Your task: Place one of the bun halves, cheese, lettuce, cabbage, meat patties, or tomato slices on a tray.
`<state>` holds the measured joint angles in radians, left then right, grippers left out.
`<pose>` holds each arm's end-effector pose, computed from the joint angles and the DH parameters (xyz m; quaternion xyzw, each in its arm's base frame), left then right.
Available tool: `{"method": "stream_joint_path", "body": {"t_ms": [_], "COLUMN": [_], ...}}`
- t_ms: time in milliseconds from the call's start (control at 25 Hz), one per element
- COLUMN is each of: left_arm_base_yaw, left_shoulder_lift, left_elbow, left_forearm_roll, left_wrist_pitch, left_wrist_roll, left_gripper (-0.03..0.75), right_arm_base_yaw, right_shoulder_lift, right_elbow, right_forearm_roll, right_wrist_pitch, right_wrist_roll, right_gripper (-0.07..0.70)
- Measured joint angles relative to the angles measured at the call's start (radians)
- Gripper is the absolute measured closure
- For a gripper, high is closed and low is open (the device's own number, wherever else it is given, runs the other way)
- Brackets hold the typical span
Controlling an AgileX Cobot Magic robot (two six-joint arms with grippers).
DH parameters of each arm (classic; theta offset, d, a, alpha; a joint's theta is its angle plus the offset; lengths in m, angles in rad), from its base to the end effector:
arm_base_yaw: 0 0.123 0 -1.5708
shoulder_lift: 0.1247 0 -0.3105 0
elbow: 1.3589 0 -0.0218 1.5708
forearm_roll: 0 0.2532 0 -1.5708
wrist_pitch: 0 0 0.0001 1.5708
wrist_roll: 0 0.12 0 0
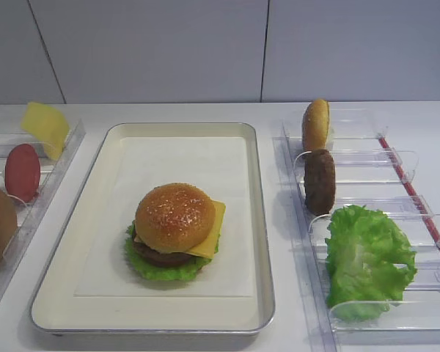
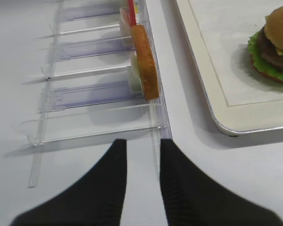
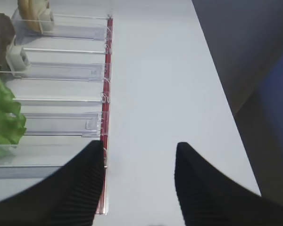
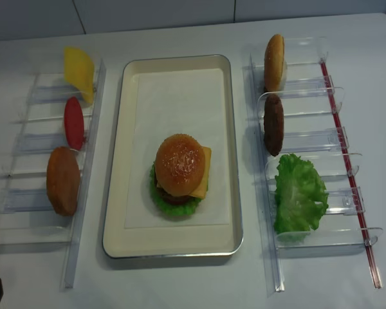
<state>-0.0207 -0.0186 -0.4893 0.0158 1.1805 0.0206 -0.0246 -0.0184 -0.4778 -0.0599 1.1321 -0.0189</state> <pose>-0.0113 0.0020 0.2495 0.0174 0.8809 0.0078 0.4730 -0.0074 -0.0063 0.2511 0.0046 0.8718 -0.0405 0.4881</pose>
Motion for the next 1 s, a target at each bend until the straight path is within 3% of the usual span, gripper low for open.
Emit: {"method": "stream_joint_path", "body": {"t_ms": [1000], "left_arm_base_yaw": [0.000], "left_shoulder_lift": [0.000], "left_elbow": [0.000], "left_forearm_roll": [0.000], "left_wrist_pitch": [0.000], "left_wrist_roll": [0.000], "left_gripper": [0.545], "right_arm_base_yaw": [0.000], "right_shoulder_lift": [0.000], "right_elbow": [0.007], "right_forearm_roll": [0.004], "right_wrist_pitch": [0.002], "right_wrist_roll": [0.000], "right_gripper": [0.327]}}
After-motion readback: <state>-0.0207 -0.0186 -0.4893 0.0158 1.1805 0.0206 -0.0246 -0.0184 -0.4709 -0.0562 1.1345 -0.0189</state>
